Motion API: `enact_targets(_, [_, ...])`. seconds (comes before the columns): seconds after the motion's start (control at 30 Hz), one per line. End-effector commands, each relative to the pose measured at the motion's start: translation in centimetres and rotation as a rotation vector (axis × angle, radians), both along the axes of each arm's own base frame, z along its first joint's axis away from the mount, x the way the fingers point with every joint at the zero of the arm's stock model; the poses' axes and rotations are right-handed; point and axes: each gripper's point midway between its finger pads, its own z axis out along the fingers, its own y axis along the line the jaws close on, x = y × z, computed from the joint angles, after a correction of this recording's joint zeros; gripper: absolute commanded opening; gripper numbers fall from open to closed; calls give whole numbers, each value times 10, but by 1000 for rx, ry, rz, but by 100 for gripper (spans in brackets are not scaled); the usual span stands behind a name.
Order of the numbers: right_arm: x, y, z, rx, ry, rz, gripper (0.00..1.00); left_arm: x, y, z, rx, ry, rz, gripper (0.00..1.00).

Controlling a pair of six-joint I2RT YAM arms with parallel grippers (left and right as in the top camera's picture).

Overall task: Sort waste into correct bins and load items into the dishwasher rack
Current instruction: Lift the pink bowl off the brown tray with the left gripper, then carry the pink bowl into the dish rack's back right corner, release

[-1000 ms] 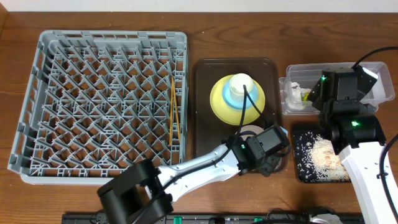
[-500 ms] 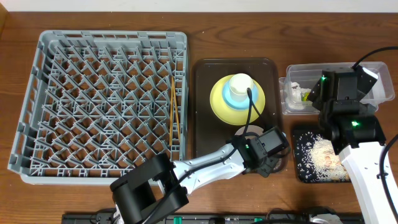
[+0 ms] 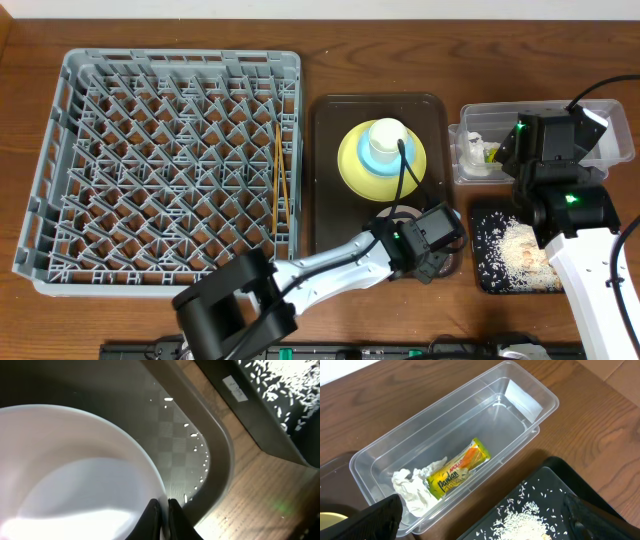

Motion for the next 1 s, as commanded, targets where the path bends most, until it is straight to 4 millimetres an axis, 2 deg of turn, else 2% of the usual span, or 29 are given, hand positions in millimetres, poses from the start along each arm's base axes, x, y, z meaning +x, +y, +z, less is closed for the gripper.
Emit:
enact_targets(0.0, [-1, -3, 7, 0, -25, -23, 99, -1, 0, 33, -64, -13, 4, 6])
enact_targets(0.13, [-1, -3, 7, 0, -25, -23, 99, 4, 14, 71, -127, 9, 84, 6])
enact_targets(0.3, [-1, -3, 7, 0, -25, -23, 99, 15, 31, 130, -312, 103, 109, 6])
enact_targets(0.43, [-1, -3, 7, 0, -25, -23, 99, 47, 57, 169, -475, 164, 146, 6])
enact_targets(0.53, [-1, -3, 7, 0, -25, -23, 99, 77, 81, 201, -662, 247, 143, 6])
enact_targets(0.7, [-1, -3, 7, 0, -25, -23, 99, 137, 143, 246, -948, 330, 160, 8])
enact_targets(0.83, [-1, -3, 7, 0, -25, -23, 99, 178, 194, 258, -1068, 368, 224, 9])
enact_targets(0.97, [-1, -3, 7, 0, -25, -23, 99, 213, 233, 249, -1130, 400, 289, 11])
